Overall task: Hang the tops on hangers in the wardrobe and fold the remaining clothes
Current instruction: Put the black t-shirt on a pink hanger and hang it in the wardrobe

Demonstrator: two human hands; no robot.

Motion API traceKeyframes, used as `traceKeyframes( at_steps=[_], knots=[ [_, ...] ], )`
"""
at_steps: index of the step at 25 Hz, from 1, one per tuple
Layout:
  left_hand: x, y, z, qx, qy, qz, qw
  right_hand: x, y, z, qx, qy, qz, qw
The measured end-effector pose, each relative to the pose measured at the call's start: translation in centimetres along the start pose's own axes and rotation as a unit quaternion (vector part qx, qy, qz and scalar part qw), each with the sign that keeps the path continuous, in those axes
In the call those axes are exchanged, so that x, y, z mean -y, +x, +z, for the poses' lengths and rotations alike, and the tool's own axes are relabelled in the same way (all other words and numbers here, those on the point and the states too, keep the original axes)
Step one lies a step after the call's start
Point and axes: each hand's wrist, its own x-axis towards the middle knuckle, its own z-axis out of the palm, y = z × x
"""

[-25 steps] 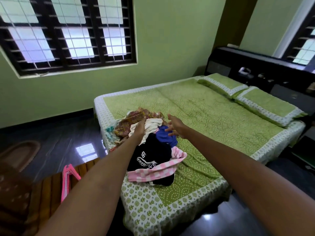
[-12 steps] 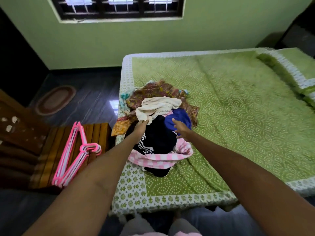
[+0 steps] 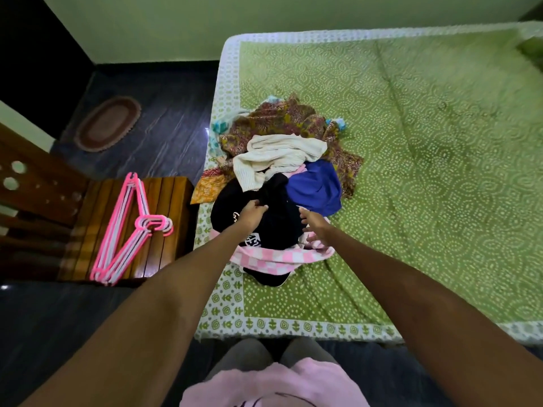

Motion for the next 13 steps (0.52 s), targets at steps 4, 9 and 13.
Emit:
traceKeyframes(
  at_steps=[4, 9, 13],
  knots=[
    [-0.5, 3.3, 0.7, -0.002, 0.040, 0.000, 0.999, 0.8, 3.3, -0.8, 0.013, -0.033, 0.020, 0.999],
    [0.4, 7.5, 1.6, -0.050, 0.056, -0.030, 0.997, 1.3, 8.8, 0.4, -0.033, -0.137, -0.016, 0.990],
    [4.9, 9.3, 2.4, -0.051, -0.015, -0.119, 0.991, -2.0, 11.5, 2.6, -0.080, -0.242, -0.069, 0.965]
  ],
)
